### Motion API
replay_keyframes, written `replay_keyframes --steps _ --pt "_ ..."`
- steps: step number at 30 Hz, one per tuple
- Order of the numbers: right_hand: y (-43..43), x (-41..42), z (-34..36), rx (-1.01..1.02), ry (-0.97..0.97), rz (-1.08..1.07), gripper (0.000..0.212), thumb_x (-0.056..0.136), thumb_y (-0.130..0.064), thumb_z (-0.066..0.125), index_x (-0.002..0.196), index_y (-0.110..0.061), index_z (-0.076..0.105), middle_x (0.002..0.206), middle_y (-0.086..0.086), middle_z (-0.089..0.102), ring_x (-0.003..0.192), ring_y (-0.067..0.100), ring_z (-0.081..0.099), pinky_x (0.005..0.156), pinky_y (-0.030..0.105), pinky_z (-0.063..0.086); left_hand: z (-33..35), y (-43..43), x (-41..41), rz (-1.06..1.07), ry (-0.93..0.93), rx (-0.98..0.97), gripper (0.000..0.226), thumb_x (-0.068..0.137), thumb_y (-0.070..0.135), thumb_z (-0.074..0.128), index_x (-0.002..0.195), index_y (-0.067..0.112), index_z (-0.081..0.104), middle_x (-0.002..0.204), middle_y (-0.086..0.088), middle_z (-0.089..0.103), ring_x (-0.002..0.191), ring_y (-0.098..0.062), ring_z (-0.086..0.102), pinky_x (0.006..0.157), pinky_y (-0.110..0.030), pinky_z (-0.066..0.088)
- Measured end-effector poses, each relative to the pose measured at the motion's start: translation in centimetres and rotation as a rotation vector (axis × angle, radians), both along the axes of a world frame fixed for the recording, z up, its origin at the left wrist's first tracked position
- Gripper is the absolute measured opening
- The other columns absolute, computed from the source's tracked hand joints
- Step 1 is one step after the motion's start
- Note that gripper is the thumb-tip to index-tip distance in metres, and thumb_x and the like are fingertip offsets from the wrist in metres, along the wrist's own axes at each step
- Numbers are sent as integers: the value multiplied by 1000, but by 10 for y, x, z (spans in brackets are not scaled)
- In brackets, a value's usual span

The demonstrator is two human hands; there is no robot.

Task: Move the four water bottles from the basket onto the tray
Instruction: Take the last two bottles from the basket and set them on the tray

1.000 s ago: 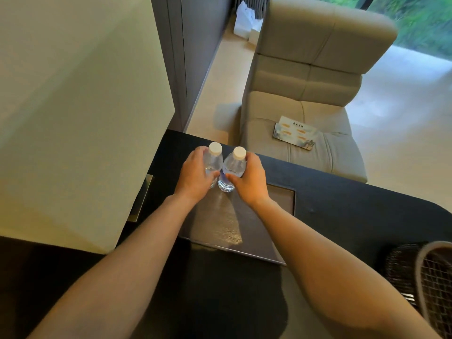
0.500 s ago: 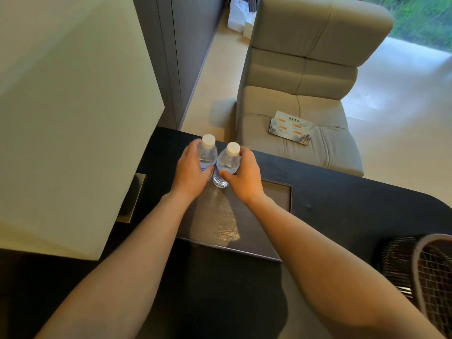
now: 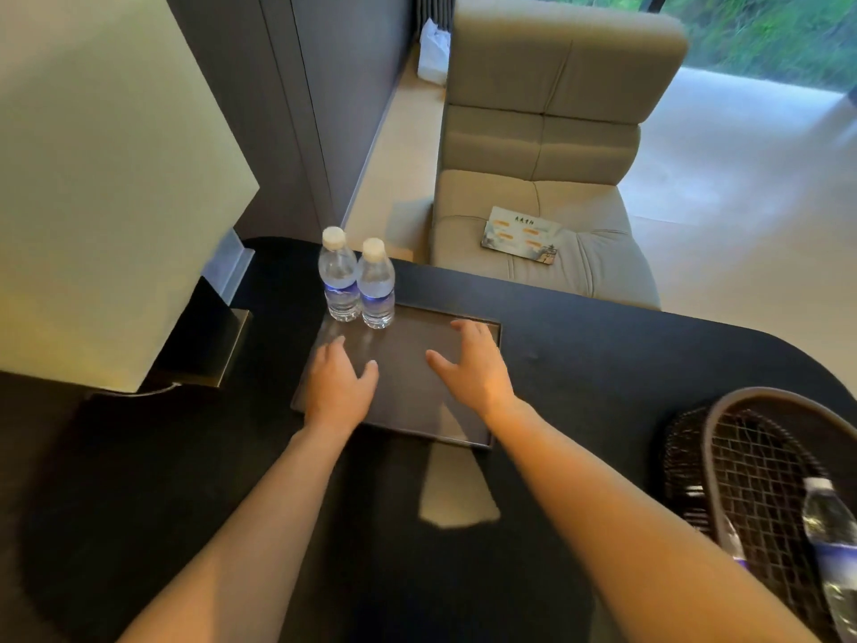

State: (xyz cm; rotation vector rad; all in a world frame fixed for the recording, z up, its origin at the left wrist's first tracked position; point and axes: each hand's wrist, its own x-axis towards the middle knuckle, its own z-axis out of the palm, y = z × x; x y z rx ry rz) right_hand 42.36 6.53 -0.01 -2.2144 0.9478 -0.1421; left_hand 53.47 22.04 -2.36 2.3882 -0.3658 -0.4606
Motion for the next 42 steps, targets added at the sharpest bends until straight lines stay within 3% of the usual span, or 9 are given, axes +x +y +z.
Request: replay_keyframes --steps 10,14,18,21,27,31,35,38,42 --pt "-42 -272 19 -82 188 93 61 95 -48 66 144 -13 51 139 9 59 121 28 61 98 44 55 14 -21 -273 -115 22 100 52 99 36 58 143 10 54 141 -10 58 126 -27 58 100 -39 47" --pt "-65 -378 25 -50 213 51 56 95 -47 65 138 -13 54 134 9 59 121 28 60 99 44 53 25 -44 -375 -165 51 50 52 98 35 60 144 12 51 137 -9 62 126 -25 59 103 -39 50" --pt "-91 -460 28 40 230 -57 37 92 -47 66 117 -19 61 115 2 61 104 22 61 87 39 52 37 -73 -448 -255 71 14 54 98 36 61 147 15 48 138 -6 61 126 -23 59 102 -40 52" --pt "-108 -506 22 41 257 -129 43 91 -50 66 118 -18 59 117 3 60 105 23 61 89 41 54 42 -98 -483 -350 75 9 53 98 35 61 145 14 50 138 -6 61 125 -22 60 101 -38 52" --pt "-140 -555 9 85 279 -271 51 92 -49 67 128 -15 56 121 7 63 106 23 64 89 44 58 36 -152 -521 -420 227 -7 34 96 28 62 128 15 59 115 2 63 92 -8 63 80 -30 57" --pt "-172 -563 -5 148 314 -341 48 93 -47 68 123 -11 56 113 7 63 85 15 60 63 27 47 16 -186 -525 -426 291 41 46 90 35 65 129 13 54 119 -8 62 97 -20 66 80 -36 57" --pt "-200 -554 -25 244 324 -408 61 90 -49 70 135 -13 51 123 9 62 100 24 64 83 38 56 -2 -217 -522 -380 324 107 62 94 37 65 143 6 43 142 -13 49 115 -24 60 88 -32 48" --pt "-214 -542 -39 283 348 -410 71 88 -50 71 143 -13 46 132 12 60 112 29 64 97 48 56 -16 -236 -517 -349 341 172 74 94 40 62 152 5 32 153 -15 37 131 -32 52 107 -41 45" --pt "-223 -527 -50 114 468 -391 72 92 -47 70 144 -6 42 140 20 52 129 38 51 103 49 50 -27 -260 -513 -336 272 266 81 96 35 61 157 0 22 153 -21 37 138 -38 43 109 -45 40"
